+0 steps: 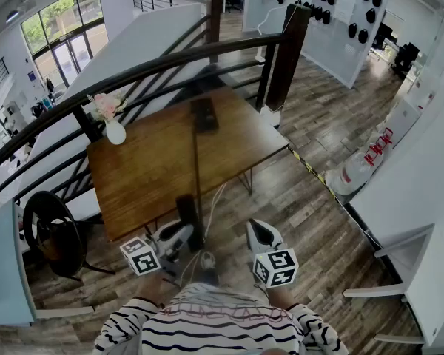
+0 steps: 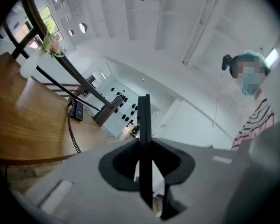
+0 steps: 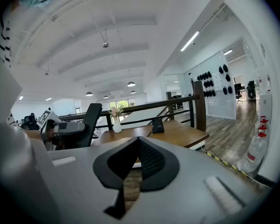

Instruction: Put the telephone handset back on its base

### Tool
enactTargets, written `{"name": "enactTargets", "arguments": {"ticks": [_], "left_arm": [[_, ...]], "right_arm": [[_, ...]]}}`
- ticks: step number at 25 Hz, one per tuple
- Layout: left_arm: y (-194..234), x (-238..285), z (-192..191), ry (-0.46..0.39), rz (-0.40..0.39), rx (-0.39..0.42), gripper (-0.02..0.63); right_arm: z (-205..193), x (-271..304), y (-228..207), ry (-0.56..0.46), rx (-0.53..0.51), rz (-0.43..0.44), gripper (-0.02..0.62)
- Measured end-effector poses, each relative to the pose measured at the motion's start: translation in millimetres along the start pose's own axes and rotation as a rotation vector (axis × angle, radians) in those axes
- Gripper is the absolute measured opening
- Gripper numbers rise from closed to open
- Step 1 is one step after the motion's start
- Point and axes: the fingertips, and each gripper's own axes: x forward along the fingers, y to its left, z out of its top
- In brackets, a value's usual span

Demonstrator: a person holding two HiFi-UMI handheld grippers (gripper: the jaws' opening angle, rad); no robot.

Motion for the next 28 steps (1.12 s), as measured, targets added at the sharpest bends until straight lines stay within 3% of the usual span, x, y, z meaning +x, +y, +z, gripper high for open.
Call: {"name": "enactTargets", "arguments": {"ticks": [11,28], "left_arm": [[27.5,6.4,9.9,-0.014,0.004,-0.016,0.072],[202.2,90.4,136.5,0.060,-0.085,-0.088,0.072]], "right_arm": [[4.8,30.9,0.6,-0.026,0.030,0.027,0.000],[62.9,239.5,-47.4,-0.007,0.092,-0.067,0.000]]}}
